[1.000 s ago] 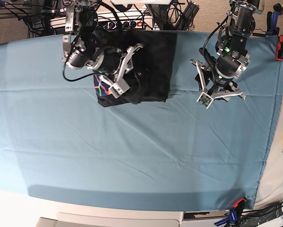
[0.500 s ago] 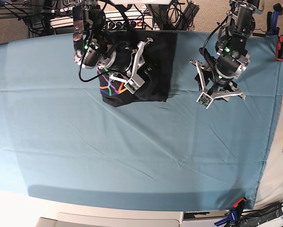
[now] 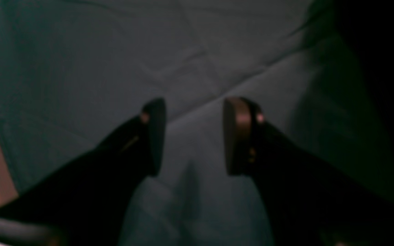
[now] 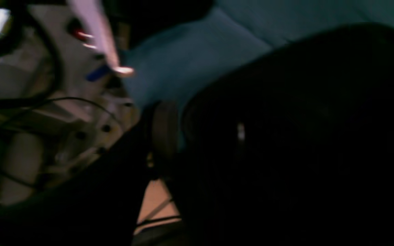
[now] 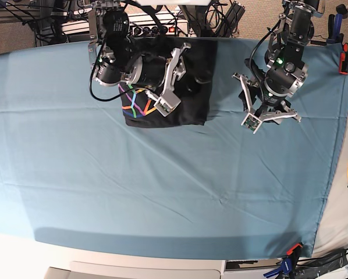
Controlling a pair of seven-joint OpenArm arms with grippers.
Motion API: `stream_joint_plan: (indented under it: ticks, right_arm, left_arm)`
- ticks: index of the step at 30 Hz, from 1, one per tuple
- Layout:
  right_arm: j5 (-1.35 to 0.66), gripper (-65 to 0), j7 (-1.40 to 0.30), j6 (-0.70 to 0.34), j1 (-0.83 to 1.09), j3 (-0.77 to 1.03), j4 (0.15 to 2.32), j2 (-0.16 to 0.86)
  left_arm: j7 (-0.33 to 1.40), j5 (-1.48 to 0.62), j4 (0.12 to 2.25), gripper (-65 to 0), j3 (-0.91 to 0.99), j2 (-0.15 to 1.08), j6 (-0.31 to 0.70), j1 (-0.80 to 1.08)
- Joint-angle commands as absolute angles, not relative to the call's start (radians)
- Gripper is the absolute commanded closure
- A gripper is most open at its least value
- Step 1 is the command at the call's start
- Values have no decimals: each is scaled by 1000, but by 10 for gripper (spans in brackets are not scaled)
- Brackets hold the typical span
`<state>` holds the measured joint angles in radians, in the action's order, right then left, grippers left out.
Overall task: Fold the T-shirt properly
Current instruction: 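Flip the folded bundle over with the right gripper, exposing the graphic, then smooth the folded shirt's edge with the right gripper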
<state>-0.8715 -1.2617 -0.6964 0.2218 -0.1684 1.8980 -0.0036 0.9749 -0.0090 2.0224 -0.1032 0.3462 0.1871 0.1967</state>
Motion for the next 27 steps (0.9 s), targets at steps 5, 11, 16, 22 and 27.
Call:
stream_joint_plan:
  ticks: [5, 11, 16, 22, 27]
  right_arm:
    - [-949, -217, -1279, -698, 205, -159, 1940, -5]
    - [-867, -216, -1285, -698, 199, -12, 2019, -5]
    - [-845, 0, -1285, -698, 205, 204, 2024, 36]
    - [-934, 0, -1296, -698, 267, 394, 2024, 80]
    - [-933, 0, -1298, -698, 339, 387, 2024, 75]
  left_arm:
    - [958, -5, 2042, -263, -100, 352, 183, 189]
    - [961, -6, 2042, -263, -100, 352, 183, 193]
    - [960, -17, 2042, -263, -100, 352, 183, 202]
    - [959, -21, 2042, -263, -100, 352, 183, 202]
    - [957, -24, 2042, -263, -100, 349, 183, 202]
